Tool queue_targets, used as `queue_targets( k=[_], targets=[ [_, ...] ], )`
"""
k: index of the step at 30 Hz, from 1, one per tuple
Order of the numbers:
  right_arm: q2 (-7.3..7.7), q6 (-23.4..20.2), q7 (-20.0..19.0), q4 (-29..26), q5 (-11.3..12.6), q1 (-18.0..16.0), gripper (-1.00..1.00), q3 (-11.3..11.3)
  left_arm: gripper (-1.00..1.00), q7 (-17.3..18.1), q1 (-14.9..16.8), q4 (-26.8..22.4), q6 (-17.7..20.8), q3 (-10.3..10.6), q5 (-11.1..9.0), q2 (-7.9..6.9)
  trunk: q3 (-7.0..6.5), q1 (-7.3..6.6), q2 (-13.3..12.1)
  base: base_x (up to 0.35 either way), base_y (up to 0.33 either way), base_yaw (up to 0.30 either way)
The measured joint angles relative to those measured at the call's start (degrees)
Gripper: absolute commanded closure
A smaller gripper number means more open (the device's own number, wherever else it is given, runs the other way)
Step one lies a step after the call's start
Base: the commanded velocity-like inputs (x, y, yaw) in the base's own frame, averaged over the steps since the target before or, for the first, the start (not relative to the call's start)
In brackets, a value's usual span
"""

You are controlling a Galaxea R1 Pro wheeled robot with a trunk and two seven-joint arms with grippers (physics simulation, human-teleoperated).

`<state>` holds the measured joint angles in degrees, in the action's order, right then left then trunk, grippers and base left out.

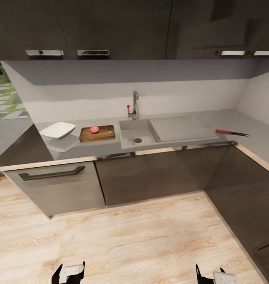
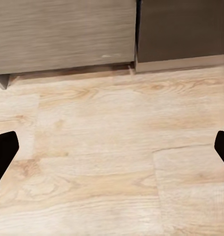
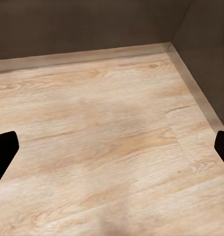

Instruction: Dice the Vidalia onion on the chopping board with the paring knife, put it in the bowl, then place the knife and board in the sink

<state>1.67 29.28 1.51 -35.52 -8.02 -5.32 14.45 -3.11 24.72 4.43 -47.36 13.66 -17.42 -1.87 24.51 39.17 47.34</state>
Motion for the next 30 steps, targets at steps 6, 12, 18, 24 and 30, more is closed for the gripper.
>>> queue_targets(
  k=[6, 12, 18, 24, 30],
  targets=[
    [-0.03, 0.0, 0.0, 0.4, 0.0, 0.0, -1.00, 0.0, -1.00, 0.0, 0.0, 0.0, 0.0, 0.0, 0.0, 0.00, -0.48, -0.01, 0.0, 0.115, 0.000, -0.164],
    [-0.05, 0.0, 0.0, 0.4, 0.0, 0.0, -1.00, 0.1, -1.00, 0.0, 0.0, 0.0, 0.0, 0.0, 0.0, 0.00, -0.94, -0.01, 0.0, 0.160, 0.000, -0.181],
    [-0.05, 0.0, 0.0, 0.4, 0.0, 0.0, -1.00, 0.1, -1.00, 0.0, 0.0, 0.0, 0.0, 0.0, 0.0, 0.00, -1.39, -0.01, 0.0, 0.166, 0.000, -0.189],
    [-0.03, 0.0, 0.0, 0.4, 0.0, 0.0, -1.00, 0.1, -1.00, 0.0, 0.0, 0.0, 0.0, 0.0, 0.0, 0.00, -1.84, -0.01, 0.0, 0.165, 0.009, -0.189],
    [-0.05, 0.0, 0.0, 0.4, 0.0, 0.0, -1.00, 0.0, -1.00, 0.0, 0.0, 0.0, 0.0, 0.0, 0.0, -0.01, -2.28, -0.01, 0.0, 0.149, 0.075, -0.189]
  ],
)
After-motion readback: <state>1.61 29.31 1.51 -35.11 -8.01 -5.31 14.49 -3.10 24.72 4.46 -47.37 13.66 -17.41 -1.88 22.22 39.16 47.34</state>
